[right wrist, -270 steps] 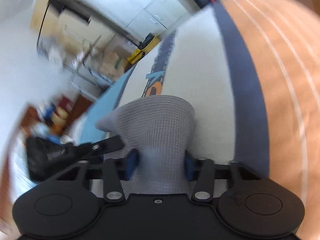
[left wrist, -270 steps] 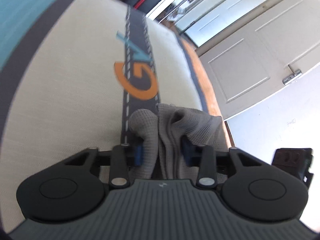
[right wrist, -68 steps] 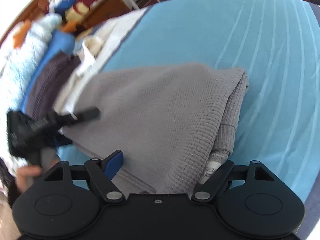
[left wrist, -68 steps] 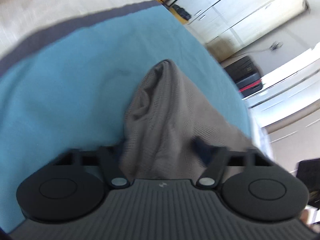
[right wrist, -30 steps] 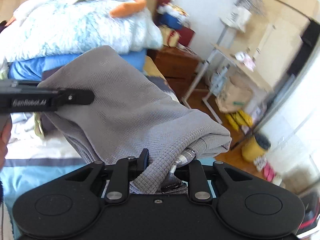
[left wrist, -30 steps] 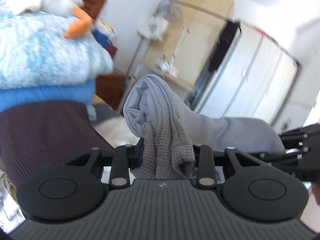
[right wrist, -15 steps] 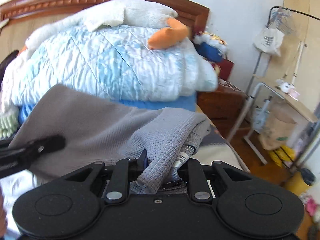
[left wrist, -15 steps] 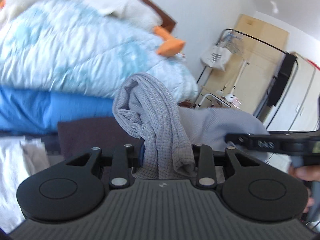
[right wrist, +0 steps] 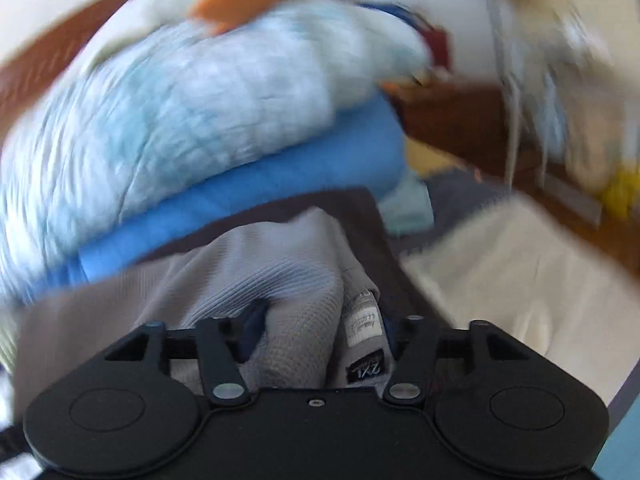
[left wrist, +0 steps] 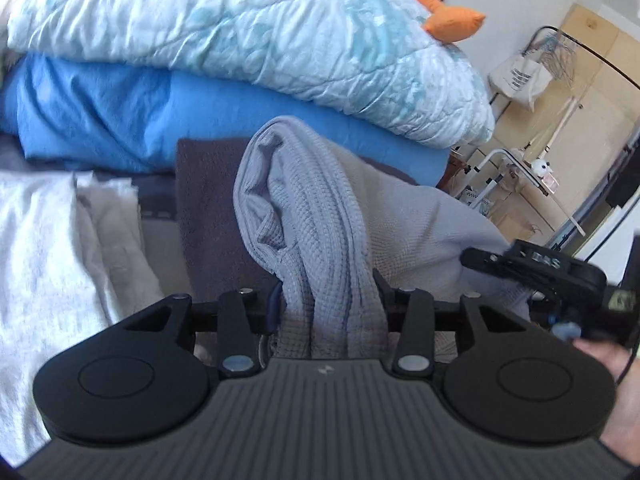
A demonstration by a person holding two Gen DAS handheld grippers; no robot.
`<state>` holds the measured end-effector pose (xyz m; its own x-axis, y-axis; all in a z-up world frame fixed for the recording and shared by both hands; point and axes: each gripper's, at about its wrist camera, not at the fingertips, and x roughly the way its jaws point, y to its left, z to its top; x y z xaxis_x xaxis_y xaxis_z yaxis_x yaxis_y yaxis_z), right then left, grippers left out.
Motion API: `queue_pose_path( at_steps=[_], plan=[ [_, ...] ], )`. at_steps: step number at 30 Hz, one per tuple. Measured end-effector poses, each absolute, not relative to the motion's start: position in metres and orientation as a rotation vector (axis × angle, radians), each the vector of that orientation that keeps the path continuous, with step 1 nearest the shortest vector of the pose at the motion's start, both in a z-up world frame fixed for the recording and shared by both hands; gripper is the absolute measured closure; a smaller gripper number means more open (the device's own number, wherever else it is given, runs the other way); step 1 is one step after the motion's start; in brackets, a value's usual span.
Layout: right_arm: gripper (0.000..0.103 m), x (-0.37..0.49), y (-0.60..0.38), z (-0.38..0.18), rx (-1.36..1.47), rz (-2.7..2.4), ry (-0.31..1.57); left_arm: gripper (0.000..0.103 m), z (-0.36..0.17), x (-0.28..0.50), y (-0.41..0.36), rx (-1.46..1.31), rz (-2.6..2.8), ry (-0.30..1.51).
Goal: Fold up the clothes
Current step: 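Carry the sweatshirt with both grippers onto the dark folded clothes stack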
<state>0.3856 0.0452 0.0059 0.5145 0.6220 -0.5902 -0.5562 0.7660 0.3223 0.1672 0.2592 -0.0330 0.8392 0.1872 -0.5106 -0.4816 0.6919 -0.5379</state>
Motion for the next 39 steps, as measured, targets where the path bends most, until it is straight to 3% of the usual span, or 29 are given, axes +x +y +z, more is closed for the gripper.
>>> queue_pose_path(
  at_steps=[2, 7, 8, 9, 12, 13, 14, 15, 18, 21, 24, 26, 34, 36, 38, 39],
  plan=[
    [0.030, 0.392, 0.027, -0.011, 0.264, 0.712, 0.827, 0.047, -0.040, 0.164, 0.271, -0.803, 0.374, 0.430],
    [0.025, 0.399, 0.000, -0.034, 0.511, 0.762, 0.873, 0.042, -0.058, 0.159, 0.295, -0.953, 0.295, 0.351],
    [0.022, 0.401, -0.001, -0.035, 0.544, 0.777, 0.879, 0.045, -0.057, 0.162, 0.294, -0.920, 0.292, 0.357],
    [0.020, 0.406, 0.002, -0.034, 0.559, 0.794, 0.889, 0.058, -0.057, 0.165, 0.292, -0.886, 0.289, 0.363],
    [0.019, 0.420, 0.017, -0.032, 0.539, 0.825, 0.913, 0.066, -0.050, 0.169, 0.284, -0.785, 0.287, 0.355],
    [0.030, 0.423, 0.023, -0.030, 0.519, 0.833, 0.911, 0.067, -0.046, 0.169, 0.279, -0.754, 0.287, 0.338],
    [0.072, 0.423, 0.030, -0.026, 0.488, 0.847, 0.884, 0.068, -0.043, 0.167, 0.276, -0.732, 0.281, 0.312],
    [0.081, 0.420, 0.035, -0.017, 0.430, 0.850, 0.835, 0.069, -0.039, 0.166, 0.272, -0.710, 0.275, 0.284],
    [0.083, 0.407, 0.052, 0.011, 0.268, 0.847, 0.672, 0.069, -0.030, 0.164, 0.258, -0.655, 0.269, 0.194],
    [0.083, 0.400, 0.059, 0.038, 0.260, 0.881, 0.529, 0.068, -0.033, 0.168, 0.264, -0.794, 0.296, 0.274],
    [0.073, 0.423, 0.062, 0.038, 0.317, 0.931, 0.612, 0.064, -0.045, 0.174, 0.269, -0.865, 0.347, 0.371],
    [0.049, 0.442, 0.063, 0.028, 0.315, 0.855, 0.719, 0.060, -0.052, 0.173, 0.271, -0.861, 0.372, 0.384],
    [0.048, 0.424, 0.030, 0.000, 0.360, 0.653, 0.665, 0.054, -0.038, 0.151, 0.278, -0.828, 0.413, 0.280],
    [0.047, 0.412, 0.034, 0.005, 0.357, 0.696, 0.638, 0.047, -0.044, 0.154, 0.282, -0.873, 0.400, 0.300],
    [0.032, 0.409, 0.039, 0.007, 0.337, 0.705, 0.653, 0.041, -0.051, 0.157, 0.286, -0.917, 0.380, 0.324],
    [0.031, 0.408, 0.042, 0.007, 0.324, 0.705, 0.660, 0.038, -0.055, 0.159, 0.288, -0.938, 0.368, 0.332]
  ],
)
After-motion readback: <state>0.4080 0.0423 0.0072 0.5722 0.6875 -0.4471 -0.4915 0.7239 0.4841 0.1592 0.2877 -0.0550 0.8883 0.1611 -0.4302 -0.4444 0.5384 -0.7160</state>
